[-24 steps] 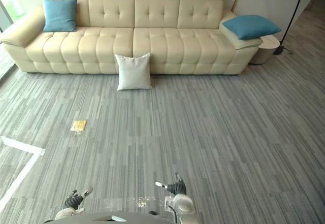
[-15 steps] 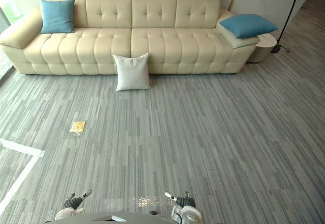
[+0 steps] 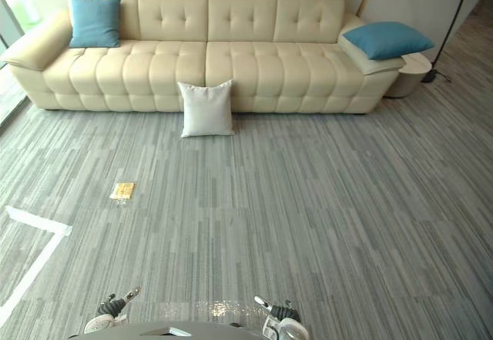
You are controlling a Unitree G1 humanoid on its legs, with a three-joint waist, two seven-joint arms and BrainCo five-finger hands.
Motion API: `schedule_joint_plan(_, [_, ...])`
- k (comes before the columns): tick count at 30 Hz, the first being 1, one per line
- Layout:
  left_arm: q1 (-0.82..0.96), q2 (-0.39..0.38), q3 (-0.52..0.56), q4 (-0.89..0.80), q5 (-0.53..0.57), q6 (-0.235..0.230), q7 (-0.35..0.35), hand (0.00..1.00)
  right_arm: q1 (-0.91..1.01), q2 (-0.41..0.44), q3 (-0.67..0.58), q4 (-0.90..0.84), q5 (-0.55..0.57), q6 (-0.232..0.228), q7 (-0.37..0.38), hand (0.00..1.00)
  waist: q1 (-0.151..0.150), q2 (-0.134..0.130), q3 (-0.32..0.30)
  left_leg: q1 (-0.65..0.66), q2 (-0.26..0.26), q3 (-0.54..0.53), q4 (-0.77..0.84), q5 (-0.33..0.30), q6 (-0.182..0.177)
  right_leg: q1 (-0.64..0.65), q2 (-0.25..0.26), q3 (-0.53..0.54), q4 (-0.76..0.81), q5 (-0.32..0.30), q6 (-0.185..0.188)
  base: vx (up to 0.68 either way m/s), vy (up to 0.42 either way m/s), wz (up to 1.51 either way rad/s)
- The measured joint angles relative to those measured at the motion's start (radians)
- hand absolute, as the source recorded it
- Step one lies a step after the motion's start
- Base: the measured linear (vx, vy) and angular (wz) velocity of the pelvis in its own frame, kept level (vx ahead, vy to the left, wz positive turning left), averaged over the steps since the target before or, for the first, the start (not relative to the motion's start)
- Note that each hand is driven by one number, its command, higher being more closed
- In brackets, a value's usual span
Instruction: Pick up cushions and gather them together orderly.
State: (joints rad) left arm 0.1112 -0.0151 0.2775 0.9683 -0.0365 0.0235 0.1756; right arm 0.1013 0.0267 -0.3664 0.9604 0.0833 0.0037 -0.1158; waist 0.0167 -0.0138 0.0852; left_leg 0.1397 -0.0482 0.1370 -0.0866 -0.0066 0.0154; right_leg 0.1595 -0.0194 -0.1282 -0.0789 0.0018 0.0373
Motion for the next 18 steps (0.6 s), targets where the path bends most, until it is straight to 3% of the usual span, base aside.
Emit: schedule_joint_plan(18, [-0.016,-0.003,0.002,0.008,0.001,0.0,-0.009,0.0,-0.003,-0.001,-0.041,0.005,0.04,0.0,0.0,0.0,0.01,0.005,0.015,-0.017,-0.004,-0.021,-0.001,0.0,0.0,-0.008,-0.003,-0.024,0.0,-0.009,0.003,-0.01,-0.02,0.04])
